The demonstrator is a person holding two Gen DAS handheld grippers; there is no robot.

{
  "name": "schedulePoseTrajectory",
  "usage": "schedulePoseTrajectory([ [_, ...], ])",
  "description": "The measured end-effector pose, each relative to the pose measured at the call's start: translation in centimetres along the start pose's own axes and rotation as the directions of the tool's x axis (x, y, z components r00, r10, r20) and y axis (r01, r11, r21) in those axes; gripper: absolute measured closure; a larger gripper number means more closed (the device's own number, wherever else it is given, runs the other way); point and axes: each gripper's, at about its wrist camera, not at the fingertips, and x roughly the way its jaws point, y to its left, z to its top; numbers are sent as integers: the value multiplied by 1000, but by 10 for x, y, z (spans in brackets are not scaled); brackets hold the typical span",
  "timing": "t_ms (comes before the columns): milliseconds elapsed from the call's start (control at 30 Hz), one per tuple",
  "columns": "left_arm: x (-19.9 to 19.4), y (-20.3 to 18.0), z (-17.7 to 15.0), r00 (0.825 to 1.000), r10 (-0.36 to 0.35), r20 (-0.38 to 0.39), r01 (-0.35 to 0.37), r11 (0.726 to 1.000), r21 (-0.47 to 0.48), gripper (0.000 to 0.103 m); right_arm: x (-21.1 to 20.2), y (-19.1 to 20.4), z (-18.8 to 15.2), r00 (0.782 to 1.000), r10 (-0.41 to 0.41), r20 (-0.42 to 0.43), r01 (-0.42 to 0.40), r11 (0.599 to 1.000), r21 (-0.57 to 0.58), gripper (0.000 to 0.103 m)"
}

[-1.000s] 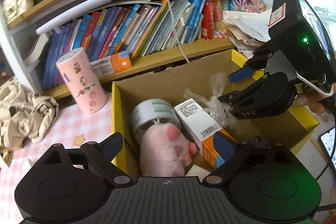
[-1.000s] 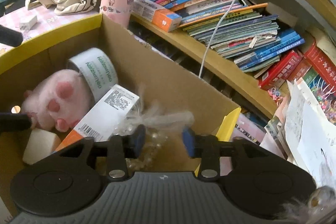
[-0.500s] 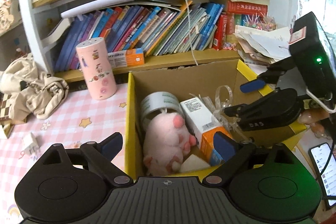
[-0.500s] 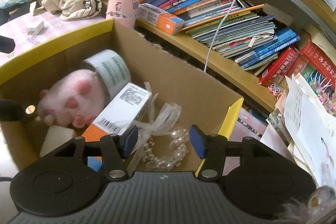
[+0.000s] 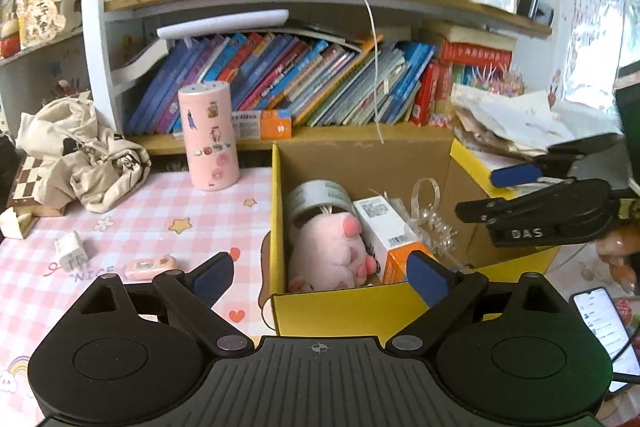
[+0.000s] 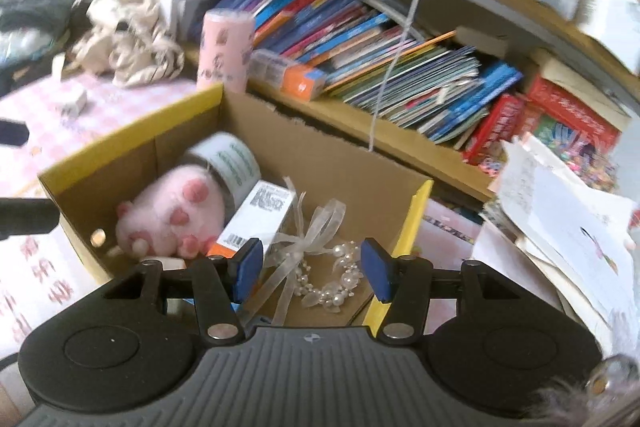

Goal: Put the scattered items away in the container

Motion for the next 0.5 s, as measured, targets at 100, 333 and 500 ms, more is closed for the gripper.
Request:
schedulePoseTrajectory([
  [100, -7, 7, -3, 1000, -12, 12, 12, 1000, -5, 8, -19, 4, -5, 999, -37, 36, 35, 998, 54, 43],
  [333, -22, 21, -12, 999, -50, 20, 51, 999, -15, 8, -57, 21, -19, 990, -119, 81, 103, 978, 181, 41],
  [500, -31, 29, -20, 996, -89, 12, 89, 996, -20, 7, -73, 47, -34, 985, -159, 72, 137, 960, 243, 37],
])
